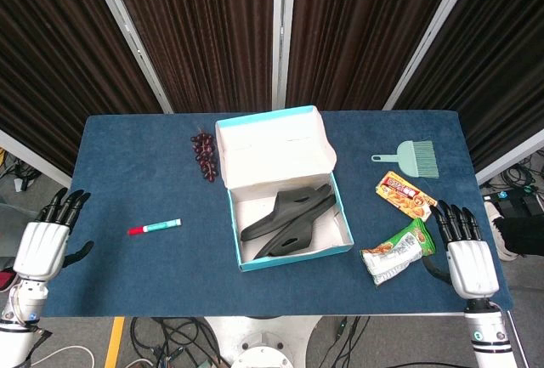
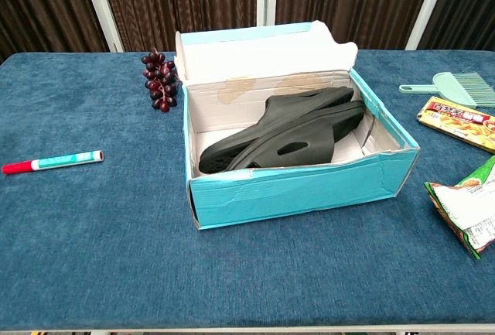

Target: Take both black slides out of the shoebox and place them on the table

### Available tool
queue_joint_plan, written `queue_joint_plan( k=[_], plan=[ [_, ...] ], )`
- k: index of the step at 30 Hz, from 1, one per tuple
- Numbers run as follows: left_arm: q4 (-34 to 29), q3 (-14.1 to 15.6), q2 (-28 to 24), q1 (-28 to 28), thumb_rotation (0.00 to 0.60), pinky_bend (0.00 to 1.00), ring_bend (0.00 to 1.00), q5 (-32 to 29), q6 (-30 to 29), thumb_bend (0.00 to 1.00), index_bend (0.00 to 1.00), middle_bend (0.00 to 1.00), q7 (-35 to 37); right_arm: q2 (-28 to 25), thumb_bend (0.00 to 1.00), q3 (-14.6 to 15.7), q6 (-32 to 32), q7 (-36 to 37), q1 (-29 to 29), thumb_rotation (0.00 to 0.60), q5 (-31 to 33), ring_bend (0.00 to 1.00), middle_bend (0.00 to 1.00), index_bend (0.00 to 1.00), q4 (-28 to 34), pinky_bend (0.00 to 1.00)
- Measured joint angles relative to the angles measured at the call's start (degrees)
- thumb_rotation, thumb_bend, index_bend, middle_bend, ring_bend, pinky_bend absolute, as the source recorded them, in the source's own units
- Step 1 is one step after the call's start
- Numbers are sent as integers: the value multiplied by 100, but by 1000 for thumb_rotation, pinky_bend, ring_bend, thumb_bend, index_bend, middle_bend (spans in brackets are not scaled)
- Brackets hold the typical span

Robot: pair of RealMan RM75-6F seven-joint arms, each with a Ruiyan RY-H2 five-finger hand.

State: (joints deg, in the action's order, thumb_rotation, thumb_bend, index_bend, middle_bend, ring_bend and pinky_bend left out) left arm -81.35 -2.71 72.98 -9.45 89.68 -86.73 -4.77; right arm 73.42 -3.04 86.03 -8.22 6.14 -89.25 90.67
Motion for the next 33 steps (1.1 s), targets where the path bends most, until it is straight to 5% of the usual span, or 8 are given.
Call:
queue_joint_plan(
  k=[33],
  plan=[
    [-53,19,-39,21,600,285,32,-6,8,189,91,110,92,-118,120,-130,-537,-296,473,600,-113,0,22,0,472,0]
  ],
)
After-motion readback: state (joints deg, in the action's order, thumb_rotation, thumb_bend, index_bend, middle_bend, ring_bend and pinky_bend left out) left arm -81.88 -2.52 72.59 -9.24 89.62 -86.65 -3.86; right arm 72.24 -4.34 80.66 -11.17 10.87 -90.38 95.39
